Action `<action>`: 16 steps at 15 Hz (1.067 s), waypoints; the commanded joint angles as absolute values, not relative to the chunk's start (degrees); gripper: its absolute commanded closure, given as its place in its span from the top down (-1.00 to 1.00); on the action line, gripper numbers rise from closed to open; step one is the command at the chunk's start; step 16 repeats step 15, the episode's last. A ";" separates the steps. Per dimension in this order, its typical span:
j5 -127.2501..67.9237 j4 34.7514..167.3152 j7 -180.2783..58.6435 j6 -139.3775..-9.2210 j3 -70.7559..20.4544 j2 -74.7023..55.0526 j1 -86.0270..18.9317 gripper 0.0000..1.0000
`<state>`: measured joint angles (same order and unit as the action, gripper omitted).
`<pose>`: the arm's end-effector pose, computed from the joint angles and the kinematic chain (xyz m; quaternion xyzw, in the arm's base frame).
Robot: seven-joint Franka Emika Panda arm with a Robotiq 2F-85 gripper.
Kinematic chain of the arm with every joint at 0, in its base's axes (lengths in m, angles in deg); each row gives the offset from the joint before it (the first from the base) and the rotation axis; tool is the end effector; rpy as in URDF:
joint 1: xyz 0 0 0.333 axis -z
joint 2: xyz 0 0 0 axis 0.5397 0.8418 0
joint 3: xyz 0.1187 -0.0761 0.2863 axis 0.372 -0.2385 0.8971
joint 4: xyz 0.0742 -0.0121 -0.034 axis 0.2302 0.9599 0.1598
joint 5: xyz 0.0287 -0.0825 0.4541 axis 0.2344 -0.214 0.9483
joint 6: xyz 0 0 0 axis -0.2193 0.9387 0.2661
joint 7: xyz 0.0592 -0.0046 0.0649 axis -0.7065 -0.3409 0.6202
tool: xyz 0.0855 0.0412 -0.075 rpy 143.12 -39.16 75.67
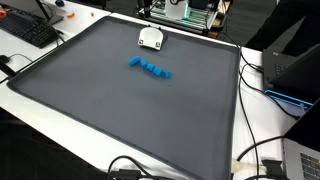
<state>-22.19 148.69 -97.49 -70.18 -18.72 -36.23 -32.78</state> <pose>0.5148 0.0255 0.3108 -0.9343 0.3555 0.0072 0.0257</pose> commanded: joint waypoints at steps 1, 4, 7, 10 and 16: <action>-25.65 146.01 -90.39 -67.76 -17.45 -36.00 -33.26 1.00; -27.29 144.77 -85.34 -68.52 -16.47 -35.48 -33.67 1.00; -27.34 143.95 -81.27 -69.11 -15.88 -35.03 -34.07 1.00; -26.34 143.77 -77.11 -69.76 -15.76 -34.80 -34.55 1.00; -26.23 143.73 -77.94 -69.39 -15.75 -35.14 -34.45 1.00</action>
